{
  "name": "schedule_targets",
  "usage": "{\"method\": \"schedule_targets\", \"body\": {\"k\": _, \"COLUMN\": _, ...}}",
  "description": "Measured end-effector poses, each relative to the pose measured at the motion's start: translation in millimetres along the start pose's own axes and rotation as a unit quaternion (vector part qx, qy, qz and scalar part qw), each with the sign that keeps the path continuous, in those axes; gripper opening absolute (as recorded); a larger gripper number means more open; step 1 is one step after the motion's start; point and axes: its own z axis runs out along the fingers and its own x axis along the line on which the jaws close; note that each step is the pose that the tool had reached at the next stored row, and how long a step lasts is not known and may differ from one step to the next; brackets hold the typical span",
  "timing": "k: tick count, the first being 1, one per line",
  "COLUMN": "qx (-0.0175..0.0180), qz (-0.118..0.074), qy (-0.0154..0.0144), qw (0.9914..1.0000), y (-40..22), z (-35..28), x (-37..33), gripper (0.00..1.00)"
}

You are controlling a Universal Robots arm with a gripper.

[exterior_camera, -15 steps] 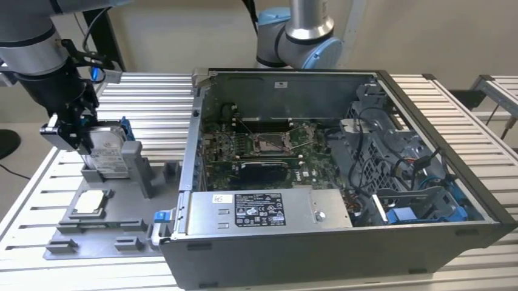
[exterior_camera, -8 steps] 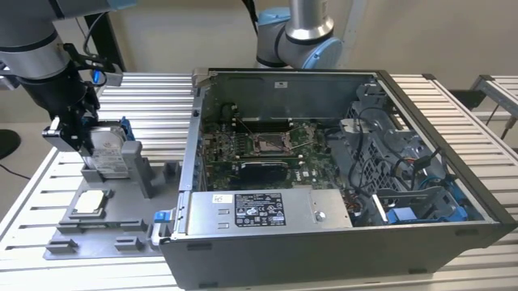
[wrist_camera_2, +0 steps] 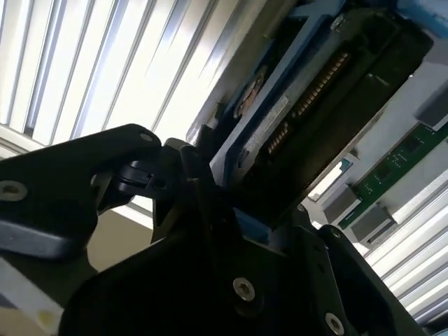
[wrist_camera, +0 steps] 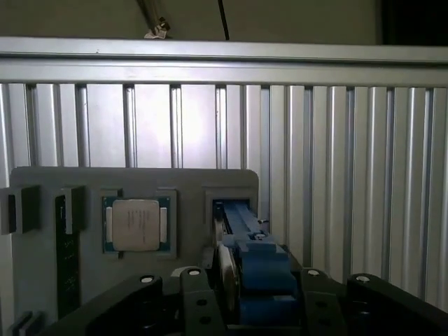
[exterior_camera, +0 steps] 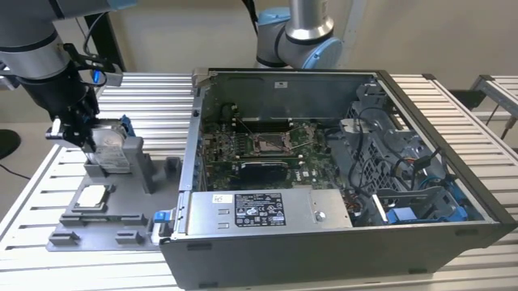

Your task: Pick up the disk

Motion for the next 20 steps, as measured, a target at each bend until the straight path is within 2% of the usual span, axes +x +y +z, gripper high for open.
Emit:
{"method": "schedule_targets", "body": {"k": 16, "qx": 0.0001, "qz": 0.0, "qy": -0.0001, "qw": 1.0, "y": 0.0, "z": -0.4, "x": -0.1, "gripper": 0.0}}
{"method": "schedule_targets", "body": {"k": 20, "qx": 0.0, "qz": 0.0, "qy": -0.0001, "qw": 1.0, "y": 0.1, "z": -8.3, "x": -0.9, "gripper": 0.0}}
